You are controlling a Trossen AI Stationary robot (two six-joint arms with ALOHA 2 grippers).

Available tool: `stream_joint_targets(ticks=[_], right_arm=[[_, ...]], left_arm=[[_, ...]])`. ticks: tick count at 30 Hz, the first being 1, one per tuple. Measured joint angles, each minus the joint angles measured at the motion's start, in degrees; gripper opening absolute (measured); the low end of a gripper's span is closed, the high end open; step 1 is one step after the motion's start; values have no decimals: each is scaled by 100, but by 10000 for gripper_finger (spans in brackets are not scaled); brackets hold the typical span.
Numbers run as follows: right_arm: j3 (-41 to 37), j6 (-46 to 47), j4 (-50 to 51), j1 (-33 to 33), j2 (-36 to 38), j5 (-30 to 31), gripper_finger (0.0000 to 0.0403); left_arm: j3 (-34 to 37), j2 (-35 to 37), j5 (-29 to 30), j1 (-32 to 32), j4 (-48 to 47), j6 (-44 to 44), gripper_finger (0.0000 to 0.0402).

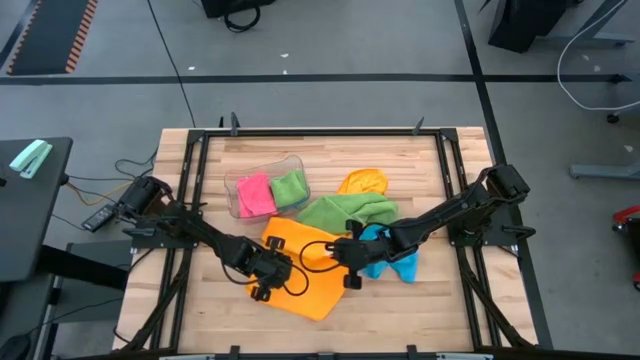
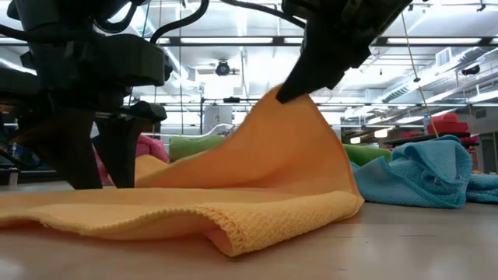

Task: Fold microfiber towels
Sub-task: Fold the bottom yellow microfiber towel

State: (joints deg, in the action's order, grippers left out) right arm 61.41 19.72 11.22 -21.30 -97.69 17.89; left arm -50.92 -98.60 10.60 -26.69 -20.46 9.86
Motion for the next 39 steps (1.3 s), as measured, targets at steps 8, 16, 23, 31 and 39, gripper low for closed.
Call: stream_joint_targets(ticks=[8,16,23,31,39], right_arm=[[-2,179,-201,-33,-2,5,7],[-4,93,-223,-26,31,8,7],[-7,-16,-237,24,35,206,8],[-7,71,-268,28,35,448,8],[-7,219,-311,28,35,662,8]], left_arm=[[15,236,14,-56,-408,1,172],[-344,373,279,-58,-1000,165,172],[-467,382,1631,-56,-1298,415,172],[-468,330,1805,-58,-337,314,172],[-469,-30,2287,-58,177,300,172]])
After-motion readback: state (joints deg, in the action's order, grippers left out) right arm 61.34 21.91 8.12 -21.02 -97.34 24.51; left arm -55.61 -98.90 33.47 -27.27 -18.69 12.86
